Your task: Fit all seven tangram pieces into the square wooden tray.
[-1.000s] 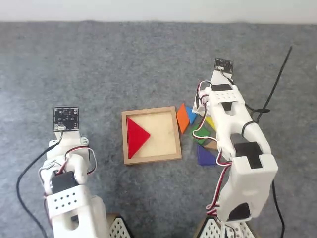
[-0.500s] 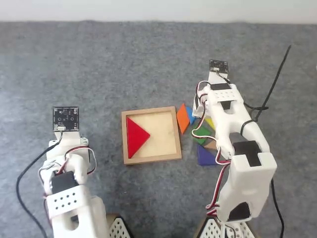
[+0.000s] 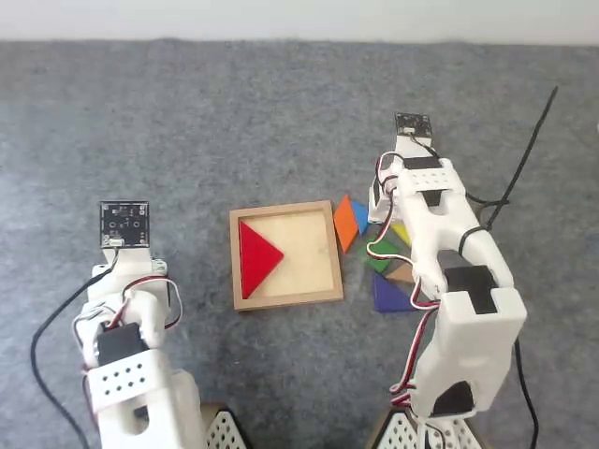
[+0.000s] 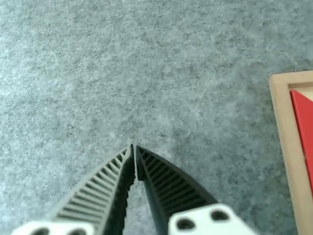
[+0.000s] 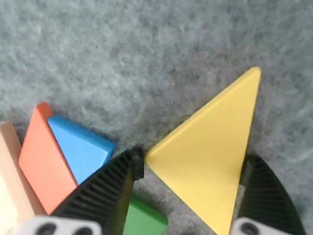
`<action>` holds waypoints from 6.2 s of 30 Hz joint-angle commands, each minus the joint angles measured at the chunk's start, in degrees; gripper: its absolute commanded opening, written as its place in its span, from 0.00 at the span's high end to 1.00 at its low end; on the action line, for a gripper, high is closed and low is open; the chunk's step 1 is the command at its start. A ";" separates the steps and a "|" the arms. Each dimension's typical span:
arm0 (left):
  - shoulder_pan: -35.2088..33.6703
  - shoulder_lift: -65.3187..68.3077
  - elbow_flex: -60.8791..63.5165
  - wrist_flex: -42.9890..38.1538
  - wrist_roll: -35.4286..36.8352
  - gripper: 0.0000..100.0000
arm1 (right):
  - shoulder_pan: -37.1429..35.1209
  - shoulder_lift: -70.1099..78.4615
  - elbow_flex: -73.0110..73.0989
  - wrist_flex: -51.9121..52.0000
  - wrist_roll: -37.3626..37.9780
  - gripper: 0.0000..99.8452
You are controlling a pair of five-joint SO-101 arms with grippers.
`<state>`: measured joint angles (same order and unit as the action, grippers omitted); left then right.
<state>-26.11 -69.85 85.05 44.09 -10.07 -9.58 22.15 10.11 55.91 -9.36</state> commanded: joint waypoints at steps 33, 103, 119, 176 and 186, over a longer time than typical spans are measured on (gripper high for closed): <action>-0.09 0.18 -2.77 0.35 -0.53 0.99 | 1.80 -0.22 -9.23 11.65 11.78 0.68; -0.18 0.18 -2.77 0.35 -0.53 0.99 | 1.19 20.09 -33.14 17.63 -12.40 0.68; -0.26 0.18 -2.77 0.35 -0.53 0.99 | 3.82 20.18 -33.05 19.74 -12.31 0.68; -0.26 0.18 -2.77 0.35 -0.62 0.99 | 6.81 -11.56 -5.10 30.29 29.63 0.69; -0.26 0.18 -2.77 0.35 -0.62 0.99 | 4.62 -5.23 2.55 11.56 25.23 0.69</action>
<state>-26.11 -69.85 85.05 44.09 -10.07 -4.75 15.82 14.07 71.47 17.89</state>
